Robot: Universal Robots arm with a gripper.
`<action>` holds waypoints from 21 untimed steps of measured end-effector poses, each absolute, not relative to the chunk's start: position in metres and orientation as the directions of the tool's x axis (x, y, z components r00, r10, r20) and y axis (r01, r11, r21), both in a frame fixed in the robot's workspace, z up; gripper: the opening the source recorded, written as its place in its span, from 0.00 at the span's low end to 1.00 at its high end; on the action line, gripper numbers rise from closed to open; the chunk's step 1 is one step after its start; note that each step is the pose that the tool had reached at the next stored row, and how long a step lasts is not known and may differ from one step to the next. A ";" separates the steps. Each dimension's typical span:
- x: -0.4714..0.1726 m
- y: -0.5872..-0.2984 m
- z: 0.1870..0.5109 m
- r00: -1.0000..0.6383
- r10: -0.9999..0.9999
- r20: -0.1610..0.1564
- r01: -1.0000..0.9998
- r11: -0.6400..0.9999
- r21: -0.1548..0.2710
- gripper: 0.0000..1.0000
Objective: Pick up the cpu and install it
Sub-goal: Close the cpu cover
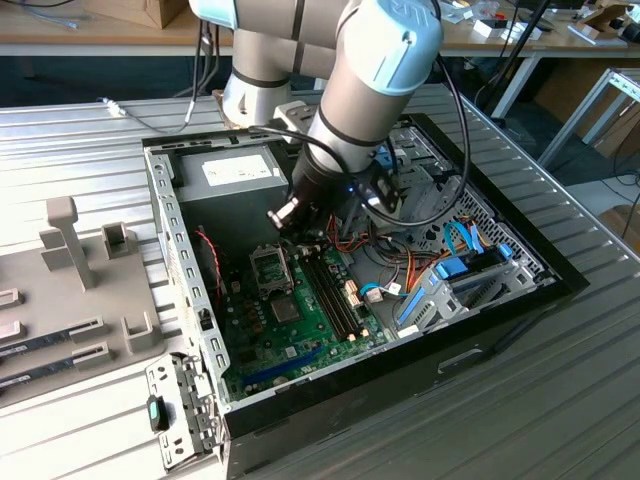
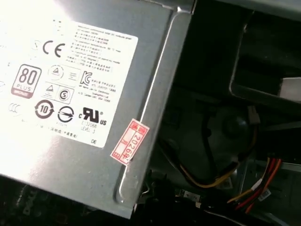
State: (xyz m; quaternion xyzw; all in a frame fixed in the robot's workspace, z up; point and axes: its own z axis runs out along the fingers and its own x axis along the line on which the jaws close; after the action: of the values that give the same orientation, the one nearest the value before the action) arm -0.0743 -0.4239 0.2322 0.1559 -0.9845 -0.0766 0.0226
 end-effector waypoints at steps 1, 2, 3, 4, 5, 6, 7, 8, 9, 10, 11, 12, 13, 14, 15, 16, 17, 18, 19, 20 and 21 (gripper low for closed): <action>-0.074 -0.424 0.232 -0.945 -0.327 0.021 -0.320 0.934 0.158 0.11; -0.074 -0.424 0.231 -0.936 -0.351 0.021 -0.344 0.926 0.158 0.11; -0.074 -0.424 0.230 -0.930 -0.368 0.021 -0.360 0.919 0.158 0.11; -0.074 -0.424 0.229 -0.919 -0.395 0.020 -0.387 0.909 0.158 0.11; -0.074 -0.424 0.228 -0.911 -0.412 0.021 -0.404 0.901 0.158 0.11; -0.074 -0.424 0.227 -0.904 -0.428 0.021 -0.420 0.894 0.158 0.11; -0.073 -0.424 0.227 -0.898 -0.440 0.021 -0.431 0.888 0.158 0.11; -0.073 -0.424 0.226 -0.893 -0.450 0.021 -0.441 0.883 0.158 0.11; -0.070 -0.424 0.226 -0.887 -0.462 0.021 -0.453 0.877 0.161 0.11; -0.067 -0.424 0.226 -0.882 -0.471 0.014 -0.461 0.870 0.175 0.11; -0.065 -0.424 0.226 -0.879 -0.476 0.005 -0.467 0.863 0.193 0.11; -0.064 -0.424 0.226 -0.877 -0.480 -0.001 -0.470 0.859 0.206 0.11; -0.063 -0.424 0.226 -0.875 -0.484 -0.009 -0.473 0.853 0.220 0.11; -0.063 -0.424 0.226 -0.873 -0.488 -0.014 -0.478 0.848 0.230 0.11; -0.063 -0.424 0.225 -0.866 -0.500 -0.017 -0.489 0.840 0.236 0.11; -0.063 -0.424 0.224 -0.860 -0.510 -0.018 -0.499 0.833 0.238 0.11; -0.063 -0.424 0.223 -0.854 -0.521 -0.019 -0.510 0.827 0.239 0.11; -0.063 -0.424 0.221 -0.845 -0.534 -0.020 -0.523 0.818 0.241 0.11; -0.063 -0.424 0.220 -0.840 -0.543 -0.021 -0.531 0.812 0.242 0.11; -0.063 -0.424 0.219 -0.836 -0.549 -0.022 -0.537 0.808 0.244 0.11; -0.063 -0.425 0.218 -0.834 -0.551 -0.024 -0.539 0.806 0.246 0.11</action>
State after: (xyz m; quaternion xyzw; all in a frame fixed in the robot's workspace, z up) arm -0.0630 -0.4248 0.2181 0.2867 -0.9499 -0.1221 0.0245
